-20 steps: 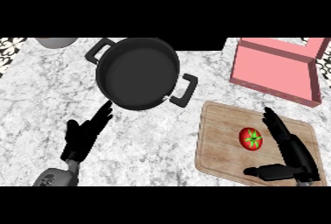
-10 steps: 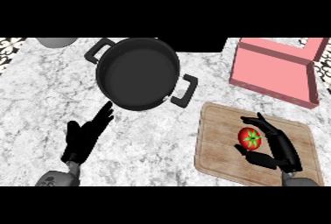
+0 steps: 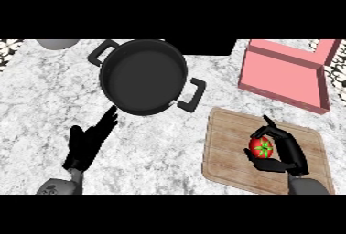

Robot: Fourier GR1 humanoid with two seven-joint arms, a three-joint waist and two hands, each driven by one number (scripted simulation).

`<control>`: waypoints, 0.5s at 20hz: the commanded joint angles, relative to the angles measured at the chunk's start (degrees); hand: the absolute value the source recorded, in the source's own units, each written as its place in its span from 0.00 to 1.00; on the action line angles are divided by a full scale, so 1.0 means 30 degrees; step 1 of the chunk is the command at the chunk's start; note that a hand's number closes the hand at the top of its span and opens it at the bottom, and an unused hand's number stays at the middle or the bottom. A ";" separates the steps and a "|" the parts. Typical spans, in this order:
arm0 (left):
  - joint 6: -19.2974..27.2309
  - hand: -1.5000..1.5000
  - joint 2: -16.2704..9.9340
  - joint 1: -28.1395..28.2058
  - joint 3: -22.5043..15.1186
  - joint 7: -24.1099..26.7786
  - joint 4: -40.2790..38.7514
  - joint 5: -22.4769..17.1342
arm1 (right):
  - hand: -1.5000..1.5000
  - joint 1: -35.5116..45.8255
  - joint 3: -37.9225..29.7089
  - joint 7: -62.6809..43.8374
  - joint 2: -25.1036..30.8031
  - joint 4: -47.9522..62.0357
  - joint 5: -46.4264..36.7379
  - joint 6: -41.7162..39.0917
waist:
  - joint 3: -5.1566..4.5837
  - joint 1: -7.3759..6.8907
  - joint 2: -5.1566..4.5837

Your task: Pick the tomato from the cutting board and place it in the pot

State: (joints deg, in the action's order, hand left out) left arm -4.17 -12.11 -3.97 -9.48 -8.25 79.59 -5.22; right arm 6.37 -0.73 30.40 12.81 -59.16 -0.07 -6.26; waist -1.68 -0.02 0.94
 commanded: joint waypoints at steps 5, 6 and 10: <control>0.0072 0.50 0.0145 -0.0065 -0.0087 -0.0594 0.0820 0.0111 | 1.00 0.2988 0.0370 -0.1799 -0.1394 0.2762 -0.0311 0.0141 | 0.0586 -0.0490 -0.0375; 0.0110 0.50 0.0365 -0.0549 -0.0246 -0.0912 0.0502 0.0227 | 1.00 0.3638 -0.0308 -0.1707 -0.0951 0.3406 0.0254 -0.0456 | 0.0591 -0.0417 -0.0414; -0.0269 0.50 0.0066 -0.0658 0.0288 -0.0705 0.0115 0.0147 | 1.00 0.4407 0.0030 -0.0689 -0.2105 0.3206 -0.1498 0.2788 | 0.0568 -0.0163 -0.0345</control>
State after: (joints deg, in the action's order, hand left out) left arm -4.64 -11.85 -4.27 -9.21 -9.05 79.86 -4.81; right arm 15.83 -1.62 28.66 10.57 -51.90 -2.51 -2.71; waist -1.42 -0.26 0.68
